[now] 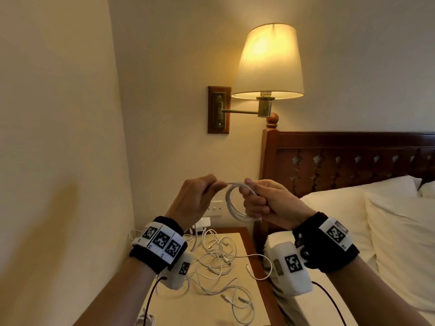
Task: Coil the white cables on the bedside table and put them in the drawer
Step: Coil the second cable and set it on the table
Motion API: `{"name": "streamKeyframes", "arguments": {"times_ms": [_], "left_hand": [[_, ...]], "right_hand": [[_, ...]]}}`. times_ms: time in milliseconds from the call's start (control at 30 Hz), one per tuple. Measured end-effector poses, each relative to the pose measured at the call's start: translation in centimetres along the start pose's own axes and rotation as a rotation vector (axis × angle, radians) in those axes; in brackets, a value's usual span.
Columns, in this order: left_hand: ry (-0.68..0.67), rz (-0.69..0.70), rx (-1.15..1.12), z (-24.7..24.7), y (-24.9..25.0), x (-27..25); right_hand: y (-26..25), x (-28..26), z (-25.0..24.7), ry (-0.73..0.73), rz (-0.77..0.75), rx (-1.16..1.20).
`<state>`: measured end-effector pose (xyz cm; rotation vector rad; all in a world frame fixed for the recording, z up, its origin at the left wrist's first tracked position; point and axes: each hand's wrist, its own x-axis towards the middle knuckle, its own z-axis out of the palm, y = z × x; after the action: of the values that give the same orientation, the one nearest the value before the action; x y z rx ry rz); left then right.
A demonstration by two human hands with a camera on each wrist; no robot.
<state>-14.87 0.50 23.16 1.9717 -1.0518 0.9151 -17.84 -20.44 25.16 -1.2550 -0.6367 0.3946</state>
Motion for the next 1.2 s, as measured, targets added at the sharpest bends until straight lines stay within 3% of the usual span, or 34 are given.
{"name": "streamKeyframes", "arguments": {"times_ms": [200, 333, 433, 500, 600, 733, 833, 1000, 1200], "left_hand": [[0.072, -0.172, -0.076, 1.7, -2.1, -2.5], [0.001, -0.318, -0.043, 2.6, -4.0, -5.2], [-0.121, -0.425, -0.001, 3.4, -4.0, -7.5], [-0.308, -0.374, 0.074, 4.0, -2.2, -7.8], [-0.500, -0.150, 0.342, 4.1, 1.9, -6.2], [-0.285, 0.093, 0.570, 2.1, 5.2, -3.1], [-0.160, 0.118, 0.616, 0.4, 5.4, -1.6], [-0.058, 0.119, 0.593, -0.9, 3.4, -0.3], [-0.002, -0.004, 0.410, -1.6, 0.3, -0.2]], "right_hand": [[0.3, 0.6, 0.0, -0.008, -0.030, 0.284], [-0.6, 0.4, -0.4, 0.021, -0.091, 0.403], [-1.7, 0.3, -0.9, 0.147, -0.135, 0.349], [-1.5, 0.7, -0.9, 0.232, -0.142, 0.233], [-0.3, 1.4, -0.5, 0.288, -0.145, -0.006], [0.5, 1.5, 0.5, 0.306, -0.172, -0.491], [0.7, 1.2, 0.9, 0.305, -0.156, -0.706], [0.8, 1.1, 1.3, 0.218, -0.138, -0.713], [0.2, 0.7, 1.1, 0.088, -0.011, -0.337]]}}
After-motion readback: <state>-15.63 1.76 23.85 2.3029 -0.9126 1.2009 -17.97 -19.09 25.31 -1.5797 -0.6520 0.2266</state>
